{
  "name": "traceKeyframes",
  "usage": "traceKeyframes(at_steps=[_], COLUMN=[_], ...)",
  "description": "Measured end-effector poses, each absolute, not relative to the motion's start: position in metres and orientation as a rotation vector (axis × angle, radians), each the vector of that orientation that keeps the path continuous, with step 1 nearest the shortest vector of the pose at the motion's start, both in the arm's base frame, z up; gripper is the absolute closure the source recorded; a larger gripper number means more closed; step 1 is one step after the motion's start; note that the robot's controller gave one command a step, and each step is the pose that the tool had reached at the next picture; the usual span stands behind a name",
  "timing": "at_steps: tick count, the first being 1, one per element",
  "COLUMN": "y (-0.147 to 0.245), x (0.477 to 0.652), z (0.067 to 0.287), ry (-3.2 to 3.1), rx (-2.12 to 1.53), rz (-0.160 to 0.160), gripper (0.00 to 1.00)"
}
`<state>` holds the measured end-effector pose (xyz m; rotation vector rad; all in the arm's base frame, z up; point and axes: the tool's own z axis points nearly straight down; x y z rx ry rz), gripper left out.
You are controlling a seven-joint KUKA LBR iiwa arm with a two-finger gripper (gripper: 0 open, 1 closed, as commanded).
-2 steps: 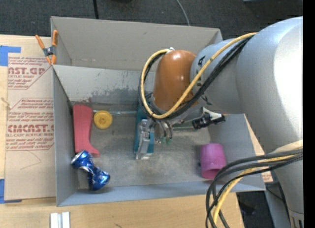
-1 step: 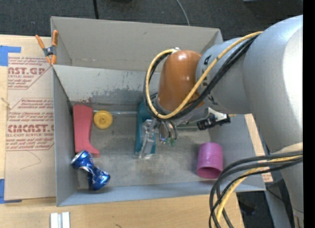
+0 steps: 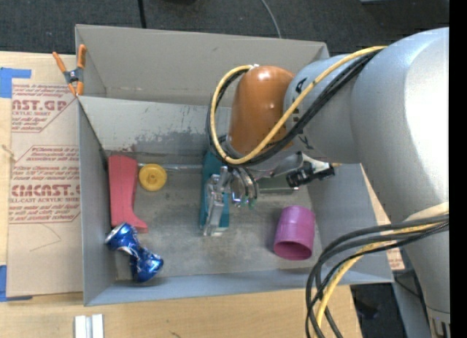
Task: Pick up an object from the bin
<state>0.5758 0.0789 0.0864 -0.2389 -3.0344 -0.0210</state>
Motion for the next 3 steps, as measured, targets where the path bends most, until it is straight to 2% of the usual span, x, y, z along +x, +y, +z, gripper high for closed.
traceKeyframes(at_steps=[1, 2, 3], y=[0.0831, 0.0839, 0.0781], x=[0.5644, 0.5674, 0.5685], z=[0.0909, 0.0883, 0.0872], ry=[-3.056, -3.034, -3.034], rx=[-0.246, -0.3, -0.302], rz=[-0.021, -0.014, -0.033], gripper=[1.0, 1.0, 1.0])
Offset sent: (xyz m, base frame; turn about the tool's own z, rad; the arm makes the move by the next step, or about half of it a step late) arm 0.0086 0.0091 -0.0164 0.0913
